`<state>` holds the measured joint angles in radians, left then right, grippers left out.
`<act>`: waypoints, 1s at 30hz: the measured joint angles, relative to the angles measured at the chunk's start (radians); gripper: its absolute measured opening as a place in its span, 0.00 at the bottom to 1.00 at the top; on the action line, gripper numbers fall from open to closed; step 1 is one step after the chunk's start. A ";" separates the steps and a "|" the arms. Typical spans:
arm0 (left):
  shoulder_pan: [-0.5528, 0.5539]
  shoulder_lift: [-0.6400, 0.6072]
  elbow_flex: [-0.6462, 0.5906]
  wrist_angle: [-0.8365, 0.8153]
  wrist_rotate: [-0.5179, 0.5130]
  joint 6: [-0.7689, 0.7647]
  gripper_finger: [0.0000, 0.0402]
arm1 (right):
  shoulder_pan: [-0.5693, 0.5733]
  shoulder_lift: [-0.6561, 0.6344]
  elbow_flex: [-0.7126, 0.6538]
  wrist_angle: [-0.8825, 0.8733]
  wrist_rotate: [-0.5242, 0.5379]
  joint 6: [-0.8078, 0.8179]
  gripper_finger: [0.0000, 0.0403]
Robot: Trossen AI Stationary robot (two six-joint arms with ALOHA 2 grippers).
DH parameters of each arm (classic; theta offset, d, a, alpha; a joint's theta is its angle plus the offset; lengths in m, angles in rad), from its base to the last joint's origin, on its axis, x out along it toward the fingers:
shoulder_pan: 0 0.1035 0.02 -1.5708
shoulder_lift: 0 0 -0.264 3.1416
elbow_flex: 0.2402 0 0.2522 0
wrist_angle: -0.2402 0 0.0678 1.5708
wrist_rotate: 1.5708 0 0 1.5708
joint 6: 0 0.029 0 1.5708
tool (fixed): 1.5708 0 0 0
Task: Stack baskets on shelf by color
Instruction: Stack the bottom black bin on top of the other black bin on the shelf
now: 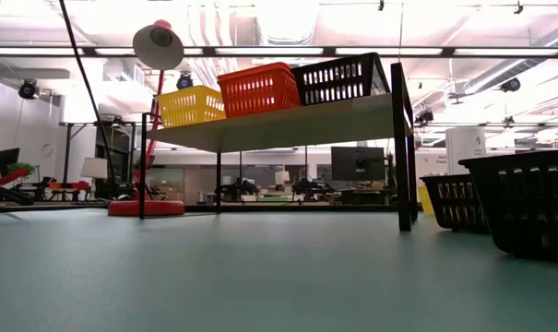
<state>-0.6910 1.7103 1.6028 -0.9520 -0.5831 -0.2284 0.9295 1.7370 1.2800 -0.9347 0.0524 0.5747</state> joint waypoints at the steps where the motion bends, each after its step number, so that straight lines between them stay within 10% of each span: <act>1: 0.000 0.000 0.000 0.000 0.000 0.008 0.20 | 0.000 0.001 0.000 0.001 0.000 -0.001 0.27; 8: 0.000 -0.011 0.000 0.000 -0.015 0.136 0.20 | 0.000 -0.006 0.005 0.044 0.003 0.009 0.04; 19: 0.002 -0.131 -0.102 0.008 -0.145 0.184 0.20 | -0.013 -0.007 0.156 0.056 0.064 0.116 0.03; 30: 0.009 -0.324 -0.410 0.491 -0.200 0.414 0.20 | -0.012 -0.007 0.398 0.002 0.380 0.060 0.03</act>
<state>-0.6819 1.3866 1.1930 -0.4612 -0.7832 0.1856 0.9176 1.7302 1.6777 -0.9331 0.4323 0.6350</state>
